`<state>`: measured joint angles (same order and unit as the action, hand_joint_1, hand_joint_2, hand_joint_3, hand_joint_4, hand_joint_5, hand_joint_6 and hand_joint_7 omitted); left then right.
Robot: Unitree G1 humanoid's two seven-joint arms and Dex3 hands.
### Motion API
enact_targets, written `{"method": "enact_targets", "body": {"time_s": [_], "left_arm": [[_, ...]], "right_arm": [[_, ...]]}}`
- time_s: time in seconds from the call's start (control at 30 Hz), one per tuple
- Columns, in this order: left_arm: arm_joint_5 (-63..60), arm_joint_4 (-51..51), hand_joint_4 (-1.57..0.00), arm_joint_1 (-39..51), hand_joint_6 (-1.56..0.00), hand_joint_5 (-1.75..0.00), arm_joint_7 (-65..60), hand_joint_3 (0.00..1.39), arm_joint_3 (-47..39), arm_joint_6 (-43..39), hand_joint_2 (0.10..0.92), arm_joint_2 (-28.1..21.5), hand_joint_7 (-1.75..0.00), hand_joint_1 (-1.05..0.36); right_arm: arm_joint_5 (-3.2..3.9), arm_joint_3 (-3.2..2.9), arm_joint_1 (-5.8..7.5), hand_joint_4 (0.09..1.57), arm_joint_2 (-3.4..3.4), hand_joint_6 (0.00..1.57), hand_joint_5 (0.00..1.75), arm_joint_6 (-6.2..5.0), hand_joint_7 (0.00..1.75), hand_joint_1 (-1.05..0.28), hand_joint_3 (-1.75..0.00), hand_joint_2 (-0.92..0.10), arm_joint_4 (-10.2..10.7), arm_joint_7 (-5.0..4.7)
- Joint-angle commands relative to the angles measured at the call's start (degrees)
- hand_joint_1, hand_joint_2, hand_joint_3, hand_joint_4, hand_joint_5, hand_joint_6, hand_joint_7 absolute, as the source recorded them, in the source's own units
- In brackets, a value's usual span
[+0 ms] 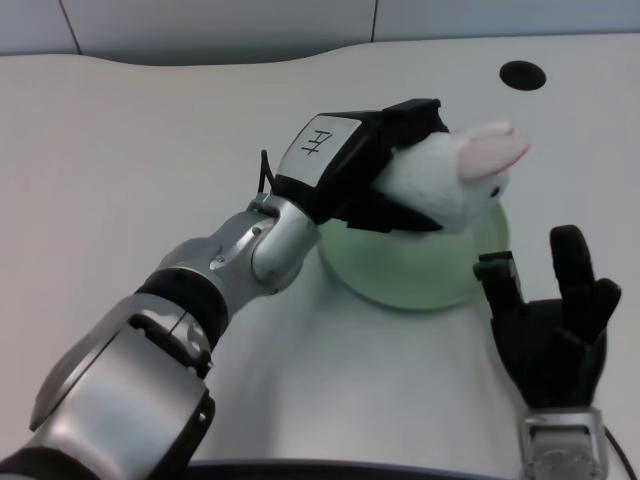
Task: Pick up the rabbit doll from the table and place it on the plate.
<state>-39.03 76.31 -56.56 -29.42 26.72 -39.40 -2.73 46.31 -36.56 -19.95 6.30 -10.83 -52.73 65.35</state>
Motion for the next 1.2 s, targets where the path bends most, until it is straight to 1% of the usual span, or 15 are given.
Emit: {"method": "enact_targets", "body": {"time_s": [0.03, 0.07, 0.1, 0.13, 0.23, 0.37, 0.4, 0.43, 0.5, 0.6, 0.73, 0.8, 0.9, 1.2], "left_arm": [[-1.89, 0.61, -0.19, 0.00, -0.29, -0.55, 2.06, 0.39, 2.04, 4.57, 0.921, -1.12, -0.24, -0.76], [-1.80, 0.51, -0.18, 0.21, -0.29, -0.48, 2.84, 0.40, 2.12, 5.19, 0.921, -1.22, -0.17, -0.77], [-1.69, 0.40, -0.09, 0.38, -0.20, -0.34, 3.46, 0.50, 2.22, 5.69, 0.921, -1.30, -0.09, -0.85], [-1.57, 0.30, -0.04, 0.50, -0.15, -0.24, 3.91, 0.57, 2.30, 6.04, 0.921, -1.36, -0.04, -0.90], [-1.37, 0.09, 0.00, 0.60, -0.12, -0.18, 4.32, 0.62, 2.41, 6.37, 0.921, -1.42, -0.01, -0.93], [-1.26, 0.01, 0.00, 0.62, -0.11, -0.18, 4.41, 0.63, 2.49, 6.45, 0.921, -1.44, -0.01, -0.93], [-1.51, 0.01, 0.00, 0.70, -0.11, -0.18, 3.94, 0.63, 2.67, 6.91, 0.921, -1.55, -0.01, -0.93], [-1.50, 0.02, 0.00, 0.77, -0.06, -0.09, 3.78, 0.66, 2.64, 7.24, 0.921, -1.58, -0.01, -0.95], [-1.42, 0.02, 0.00, 0.85, -0.03, -0.03, 3.65, 0.68, 2.60, 7.60, 0.921, -1.60, -0.01, -0.97], [-1.34, -0.02, 0.00, 0.87, -0.02, -0.01, 3.70, 0.68, 2.59, 7.67, 0.921, -1.59, -0.01, -0.98], [-0.57, 0.02, 0.00, 1.29, 0.00, 0.00, 4.61, 0.69, 2.16, 6.99, 0.921, -1.35, 0.00, -1.00], [0.43, -0.03, 0.00, 1.57, -0.01, 0.00, 5.29, 0.68, 1.43, 6.07, 0.921, -1.27, 0.00, -1.00], [1.60, -0.11, -0.02, 1.94, -0.02, -0.01, 5.84, 0.66, 0.59, 5.03, 0.921, -1.23, -0.01, -1.00], [1.71, -0.14, -0.03, 1.99, -0.02, -0.02, 6.10, 0.66, 0.32, 4.84, 0.921, -1.23, -0.01, -1.00]], "right_arm": [[1.01, -0.28, 3.74, 0.76, 2.29, 1.05, 1.01, 0.98, 0.00, -0.66, -0.27, -0.92, -0.70, 0.75], [0.95, -0.16, 3.67, 0.76, 2.23, 1.05, 1.01, 1.00, 0.00, -0.66, -0.27, -0.92, -0.68, 0.80], [0.92, -0.06, 3.63, 0.76, 2.18, 1.05, 1.01, 1.02, 0.00, -0.66, -0.27, -0.92, -0.67, 0.85], [0.90, 0.01, 3.60, 0.77, 2.15, 1.05, 1.01, 1.03, 0.00, -0.66, -0.27, -0.92, -0.65, 0.88], [0.92, 0.08, 3.60, 0.77, 2.13, 1.05, 1.01, 1.04, 0.00, -0.65, -0.27, -0.92, -0.62, 0.88], [0.94, 0.12, 3.63, 0.77, 2.13, 1.05, 1.00, 1.05, 0.00, -0.65, -0.27, -0.92, -0.59, 0.86], [0.93, 0.15, 3.61, 0.77, 2.18, 1.05, 1.00, 1.05, 0.00, -0.65, -0.27, -0.92, -0.54, 0.70], [0.95, 0.15, 3.60, 0.78, 2.23, 1.05, 1.01, 1.04, 0.00, -0.65, -0.27, -0.92, -0.50, 0.58], [0.98, 0.16, 3.59, 0.78, 2.29, 1.05, 1.01, 1.03, 0.00, -0.65, -0.27, -0.92, -0.47, 0.45], [1.01, 0.17, 3.59, 0.79, 2.29, 1.05, 1.01, 1.02, 0.00, -0.65, -0.28, -0.92, -0.47, 0.44], [0.83, 0.42, 3.62, 0.78, 2.04, 1.06, 1.00, 1.29, 0.00, -0.66, -0.27, -0.92, -0.62, 0.39], [0.99, 0.39, 3.56, 0.78, 1.94, 1.05, 1.00, 1.56, 0.00, -0.65, -0.27, -0.92, -0.83, 0.45], [1.19, 0.36, 3.55, 0.79, 1.93, 1.06, 1.00, 2.02, 0.00, -0.65, -0.25, -0.92, -0.85, 0.19], [1.29, 0.45, 3.60, 0.79, 1.92, 1.06, 1.00, 2.16, 0.00, -0.65, -0.24, -0.92, -0.76, 0.10]]}}
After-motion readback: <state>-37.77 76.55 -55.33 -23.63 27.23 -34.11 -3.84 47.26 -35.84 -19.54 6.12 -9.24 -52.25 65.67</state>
